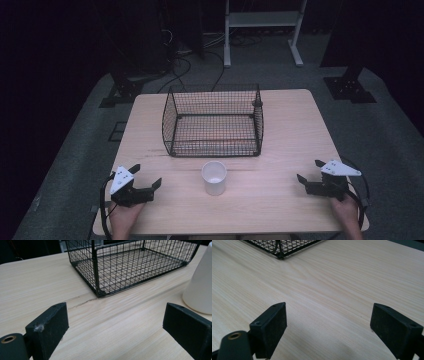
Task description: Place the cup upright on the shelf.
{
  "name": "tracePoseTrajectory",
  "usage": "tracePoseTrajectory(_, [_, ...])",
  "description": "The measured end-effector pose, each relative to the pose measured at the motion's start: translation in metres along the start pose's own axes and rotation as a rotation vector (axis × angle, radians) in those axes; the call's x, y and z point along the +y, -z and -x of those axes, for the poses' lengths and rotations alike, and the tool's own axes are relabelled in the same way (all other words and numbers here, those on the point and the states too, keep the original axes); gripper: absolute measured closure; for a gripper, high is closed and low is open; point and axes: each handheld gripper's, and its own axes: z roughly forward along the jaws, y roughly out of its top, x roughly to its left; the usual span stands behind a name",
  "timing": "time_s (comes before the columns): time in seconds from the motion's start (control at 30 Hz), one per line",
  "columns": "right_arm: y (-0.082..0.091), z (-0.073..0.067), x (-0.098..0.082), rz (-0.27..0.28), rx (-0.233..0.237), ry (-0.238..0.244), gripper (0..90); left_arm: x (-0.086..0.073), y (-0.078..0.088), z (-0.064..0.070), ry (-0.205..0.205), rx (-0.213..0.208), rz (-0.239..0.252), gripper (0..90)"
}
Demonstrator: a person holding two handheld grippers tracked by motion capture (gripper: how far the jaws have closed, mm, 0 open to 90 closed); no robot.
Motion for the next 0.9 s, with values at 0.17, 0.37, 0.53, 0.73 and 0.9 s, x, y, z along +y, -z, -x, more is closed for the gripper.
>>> tracePoseTrajectory(0.17, [0.000,0.000,0.000,0.000,0.001,0.002,13.1,0.001,-0.001,0.001,-0.008,-0.006,-0.001,5.6])
tracePoseTrajectory(0.37, [0.000,0.000,0.000,0.000,0.000,0.003,13.1,0.002,0.000,0.003,-0.011,-0.014,0.007,5.6])
tracePoseTrajectory(0.53, [-0.001,-0.001,0.000,-0.005,0.001,0.004,13.1,0.003,-0.002,0.006,-0.026,-0.029,0.007,5.6])
tracePoseTrajectory(0.73, [-0.001,-0.001,0.000,-0.007,0.000,0.007,13.1,0.006,-0.002,0.009,-0.044,-0.044,0.006,5.6])
tracePoseTrajectory(0.9, [-0.001,-0.001,0.000,-0.006,0.000,0.007,13.1,0.009,-0.003,0.014,-0.057,-0.061,0.009,5.5])
